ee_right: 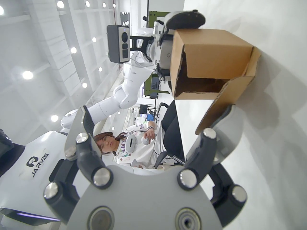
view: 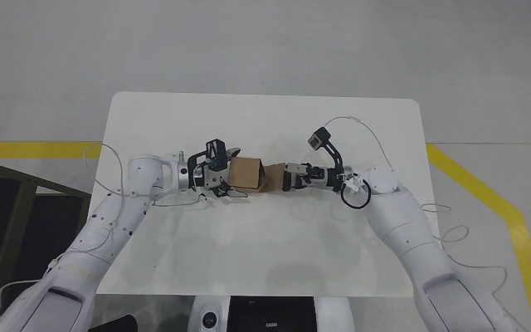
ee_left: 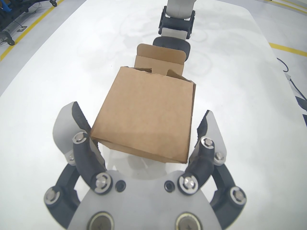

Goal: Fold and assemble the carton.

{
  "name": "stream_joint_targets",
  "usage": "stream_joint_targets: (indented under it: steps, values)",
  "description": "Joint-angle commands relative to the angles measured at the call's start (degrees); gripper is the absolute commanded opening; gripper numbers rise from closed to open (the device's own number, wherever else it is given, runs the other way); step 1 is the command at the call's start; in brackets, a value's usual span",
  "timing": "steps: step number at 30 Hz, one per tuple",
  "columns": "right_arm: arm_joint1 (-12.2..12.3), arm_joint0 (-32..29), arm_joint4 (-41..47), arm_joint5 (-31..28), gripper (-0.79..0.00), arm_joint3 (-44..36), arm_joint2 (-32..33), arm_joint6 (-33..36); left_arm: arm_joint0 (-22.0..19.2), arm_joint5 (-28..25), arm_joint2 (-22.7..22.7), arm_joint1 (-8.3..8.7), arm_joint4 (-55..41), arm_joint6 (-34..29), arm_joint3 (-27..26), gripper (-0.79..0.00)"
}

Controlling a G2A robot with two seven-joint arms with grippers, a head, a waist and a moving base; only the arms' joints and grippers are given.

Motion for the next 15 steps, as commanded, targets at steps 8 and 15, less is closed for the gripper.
stream_joint_targets:
  steps: [8, 15]
  values:
    - [-0.2, -0.5, 1.79, 1.14, 0.0, -3.8, -1.24, 1.13, 0.1, -0.03, 0.0, -0.01, 0.53, 0.25, -0.17, 0.0]
    - [-1.46, 1.93, -0.07, 0.24, 0.0, -1.21, -4.2, 0.12, 0.09, 0.04, -0.11, -0.02, 0.76, 0.33, -0.19, 0.0]
